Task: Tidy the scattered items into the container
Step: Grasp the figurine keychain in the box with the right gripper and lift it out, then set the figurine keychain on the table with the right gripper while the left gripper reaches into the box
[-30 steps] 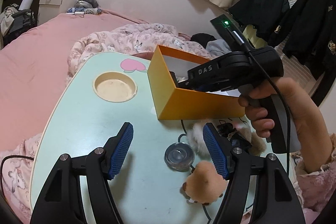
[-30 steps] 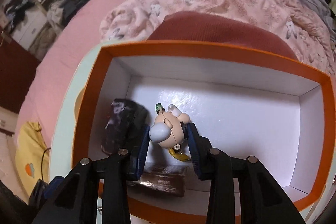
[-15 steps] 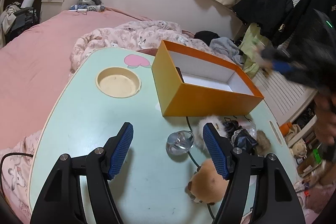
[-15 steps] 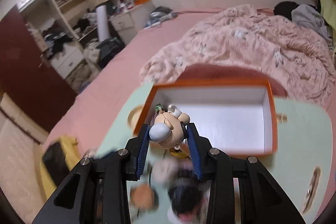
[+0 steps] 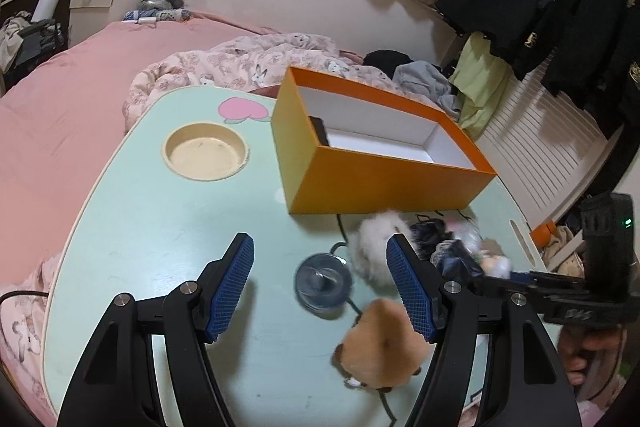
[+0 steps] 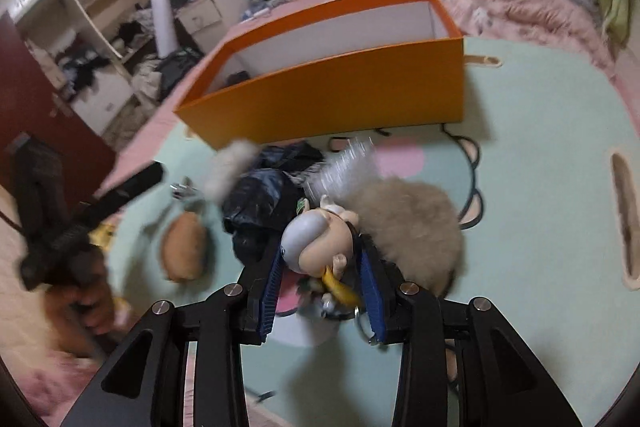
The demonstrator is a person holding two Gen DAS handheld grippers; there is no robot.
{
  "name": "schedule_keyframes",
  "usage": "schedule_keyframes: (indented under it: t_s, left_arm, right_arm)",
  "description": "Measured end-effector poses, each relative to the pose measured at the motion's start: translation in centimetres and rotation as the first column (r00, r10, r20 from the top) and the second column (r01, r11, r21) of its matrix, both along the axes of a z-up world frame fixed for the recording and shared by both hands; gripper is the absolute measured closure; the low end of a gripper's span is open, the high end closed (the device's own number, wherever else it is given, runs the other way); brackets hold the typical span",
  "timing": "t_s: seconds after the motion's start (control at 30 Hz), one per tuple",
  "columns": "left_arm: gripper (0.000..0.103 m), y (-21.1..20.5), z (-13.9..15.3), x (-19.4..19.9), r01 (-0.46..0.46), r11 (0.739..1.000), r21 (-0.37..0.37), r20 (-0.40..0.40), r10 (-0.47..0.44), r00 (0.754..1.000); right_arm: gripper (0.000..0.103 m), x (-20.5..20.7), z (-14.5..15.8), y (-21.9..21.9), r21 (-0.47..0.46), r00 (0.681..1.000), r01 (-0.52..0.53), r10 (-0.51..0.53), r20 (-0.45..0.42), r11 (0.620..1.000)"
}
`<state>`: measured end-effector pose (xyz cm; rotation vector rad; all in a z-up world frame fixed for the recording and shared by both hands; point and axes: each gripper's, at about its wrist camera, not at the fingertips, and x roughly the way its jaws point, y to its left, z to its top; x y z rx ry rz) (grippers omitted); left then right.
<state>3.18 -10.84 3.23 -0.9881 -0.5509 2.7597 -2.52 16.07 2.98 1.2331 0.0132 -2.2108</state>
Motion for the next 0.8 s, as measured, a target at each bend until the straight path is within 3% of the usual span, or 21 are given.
schedule_keyframes:
  t_s: [0.23,0.37,0.43,0.5,0.6,0.67,0.8]
  left_arm:
    - [0.034,0.3,3.3,-0.4,0.038,0.999,0.003,-0.042,-0.038,0.998]
    - [0.034,0.9,7.1,-3.3,0.095,0.995,-0.024,-0.003,-0.095,0.995]
    - [0.035,1.8,8.9,-6.4,0.148,0.986,-0.076,0.090,-0.141,0.986]
    - [0.046,3.1,9.2,-10.0,0.189,0.969,-0.159,0.227,-0.151,0.962]
    - [0.054,4.6,7.7,-14.3,0.191,0.944,-0.270,0.368,-0.082,0.926]
    - [0.054,5.1,6.4,-16.0,0.181,0.929,-0.323,0.426,-0.028,0.905]
    - [0.054,5.9,4.4,-17.9,0.173,0.917,-0.360,0.486,0.026,0.873]
  right_arm:
    - [0.058,1.3,1.5,1.4,-0.092,0.993,0.026,-0.036,-0.112,0.995]
    - [0.053,2.3,1.8,2.0,-0.133,0.988,0.030,-0.050,-0.146,0.991]
    - [0.053,2.4,1.3,1.7,-0.139,0.991,0.024,-0.042,-0.129,0.990]
    - [0.053,2.3,0.7,2.0,-0.148,0.994,0.021,-0.037,-0.107,0.989]
    - [0.053,2.4,0.3,2.5,-0.174,0.995,0.023,-0.039,-0.094,0.984]
    - [0.053,2.5,0.3,3.1,-0.195,0.995,0.026,-0.045,-0.094,0.980]
    - [0.053,2.5,0.2,3.8,-0.233,0.995,0.026,-0.047,-0.086,0.972]
